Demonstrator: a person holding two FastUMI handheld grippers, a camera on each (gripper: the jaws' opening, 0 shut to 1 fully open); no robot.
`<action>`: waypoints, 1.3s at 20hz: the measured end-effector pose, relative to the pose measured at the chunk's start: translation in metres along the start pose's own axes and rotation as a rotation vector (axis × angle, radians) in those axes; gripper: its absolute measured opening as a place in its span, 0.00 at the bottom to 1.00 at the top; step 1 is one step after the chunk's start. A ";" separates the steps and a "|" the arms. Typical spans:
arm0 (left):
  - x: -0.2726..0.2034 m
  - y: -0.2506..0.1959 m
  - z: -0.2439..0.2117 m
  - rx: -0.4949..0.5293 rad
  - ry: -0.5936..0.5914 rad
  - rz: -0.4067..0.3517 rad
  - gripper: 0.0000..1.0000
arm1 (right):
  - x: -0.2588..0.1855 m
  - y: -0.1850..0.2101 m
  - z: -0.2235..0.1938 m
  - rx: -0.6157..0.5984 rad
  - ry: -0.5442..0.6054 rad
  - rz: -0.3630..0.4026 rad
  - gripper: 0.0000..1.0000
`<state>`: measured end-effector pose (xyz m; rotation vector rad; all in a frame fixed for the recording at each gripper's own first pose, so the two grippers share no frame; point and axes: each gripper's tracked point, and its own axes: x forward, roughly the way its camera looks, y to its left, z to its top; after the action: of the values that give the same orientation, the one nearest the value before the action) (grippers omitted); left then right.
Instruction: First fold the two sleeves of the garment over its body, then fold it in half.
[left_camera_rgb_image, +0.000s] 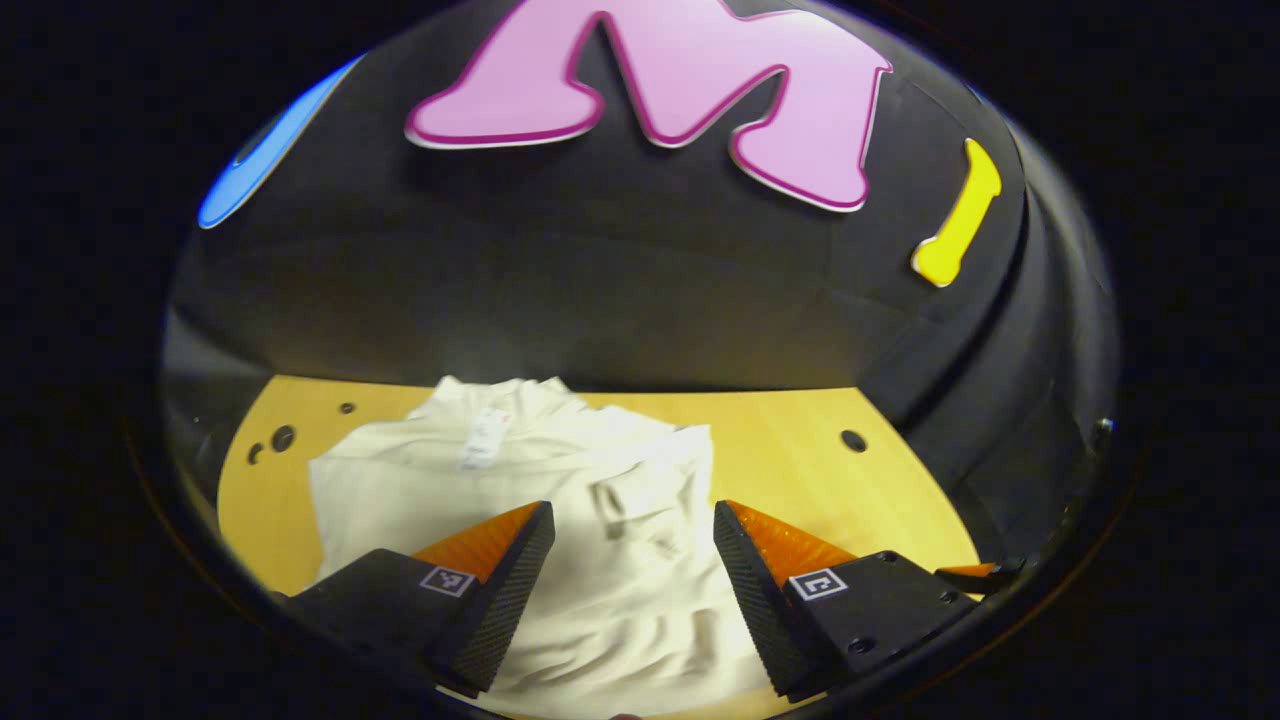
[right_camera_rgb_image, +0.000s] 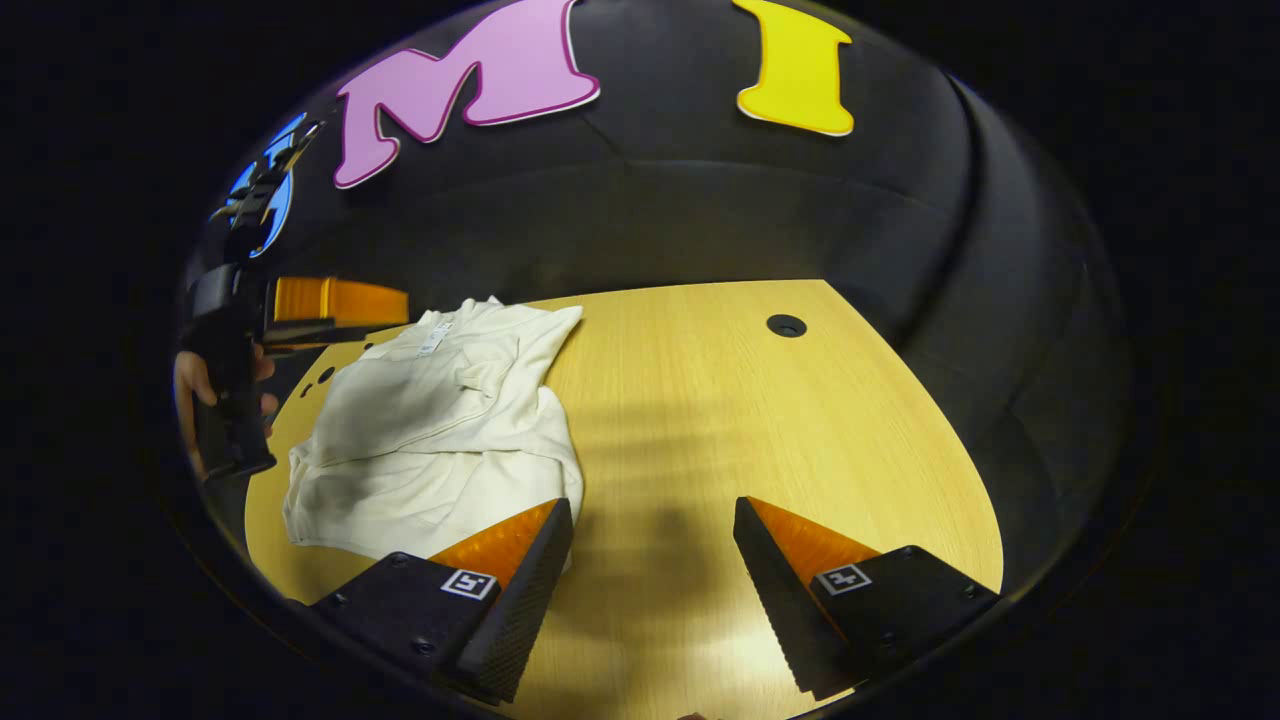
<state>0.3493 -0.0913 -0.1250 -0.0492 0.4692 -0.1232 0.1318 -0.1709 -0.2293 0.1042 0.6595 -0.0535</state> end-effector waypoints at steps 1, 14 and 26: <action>-0.009 0.018 -0.008 0.004 -0.001 0.039 0.98 | 0.002 0.008 -0.002 -0.005 0.001 0.012 0.99; -0.109 0.188 -0.157 -0.224 0.147 0.288 0.98 | 0.046 0.086 -0.047 -0.033 0.125 0.109 0.99; -0.104 0.196 -0.232 -0.211 0.297 0.312 0.99 | 0.069 0.093 -0.067 -0.051 0.151 0.029 0.99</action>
<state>0.1733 0.1115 -0.3002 -0.1651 0.7790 0.2294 0.1526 -0.0720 -0.3170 0.0688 0.8097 -0.0003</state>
